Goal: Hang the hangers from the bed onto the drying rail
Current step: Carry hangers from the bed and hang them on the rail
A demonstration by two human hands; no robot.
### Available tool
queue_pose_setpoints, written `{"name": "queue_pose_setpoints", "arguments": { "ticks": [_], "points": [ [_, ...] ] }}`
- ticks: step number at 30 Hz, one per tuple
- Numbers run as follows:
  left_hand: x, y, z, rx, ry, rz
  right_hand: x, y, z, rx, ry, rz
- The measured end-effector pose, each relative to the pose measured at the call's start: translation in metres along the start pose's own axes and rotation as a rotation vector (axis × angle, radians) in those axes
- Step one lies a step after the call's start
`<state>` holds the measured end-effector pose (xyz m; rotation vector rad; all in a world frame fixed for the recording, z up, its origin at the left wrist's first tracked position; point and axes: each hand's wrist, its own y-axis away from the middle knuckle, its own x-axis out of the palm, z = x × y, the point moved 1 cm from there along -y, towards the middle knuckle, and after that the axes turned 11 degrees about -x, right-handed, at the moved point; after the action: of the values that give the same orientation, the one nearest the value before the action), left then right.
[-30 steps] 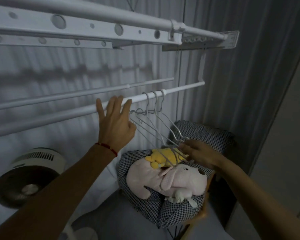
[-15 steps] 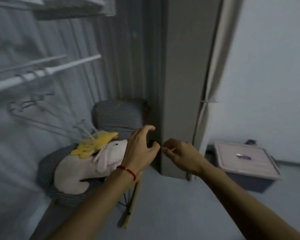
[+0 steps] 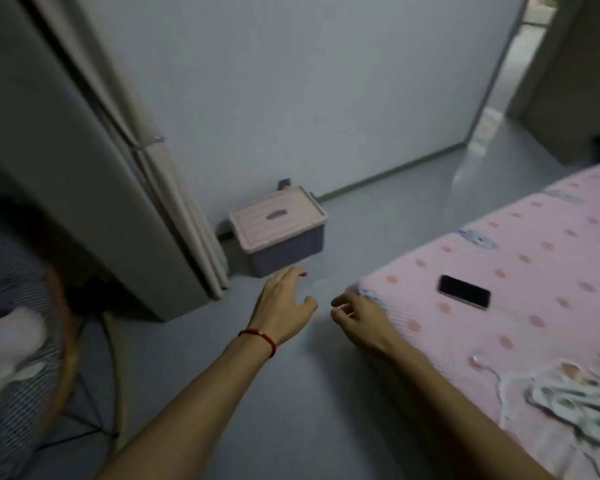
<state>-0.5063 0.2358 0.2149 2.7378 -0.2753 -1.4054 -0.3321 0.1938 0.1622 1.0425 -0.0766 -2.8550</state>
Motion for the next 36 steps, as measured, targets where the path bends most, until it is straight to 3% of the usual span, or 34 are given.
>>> {"name": "queue_pose_setpoints", "arguments": {
  "ticks": [4,11,17,26,32,36],
  "points": [
    [0.087,-0.005,-0.071,0.174,-0.073,0.2,-0.058,0.066,-0.077,0.229,-0.042,-0.219],
    [0.245,0.05,-0.182,0.485,-0.194,0.608,-0.122,0.249,-0.213,0.796,-0.081,-0.672],
    [0.367,0.118,-0.255,0.665,-0.333,0.772,-0.133,0.391,-0.352,1.155,-0.221,-0.681],
    [0.541,0.203,-0.335,0.623,-0.465,0.948,-0.111,0.58,-0.524,1.49,-0.286,-0.569],
    [0.607,0.232,-0.346,0.604,-0.511,0.979,-0.086,0.616,-0.593,1.532,-0.407,-0.507],
    [0.625,0.244,-0.344,0.593,-0.562,0.993,-0.077,0.607,-0.602,1.568,-0.245,-0.542]
  ]
}}
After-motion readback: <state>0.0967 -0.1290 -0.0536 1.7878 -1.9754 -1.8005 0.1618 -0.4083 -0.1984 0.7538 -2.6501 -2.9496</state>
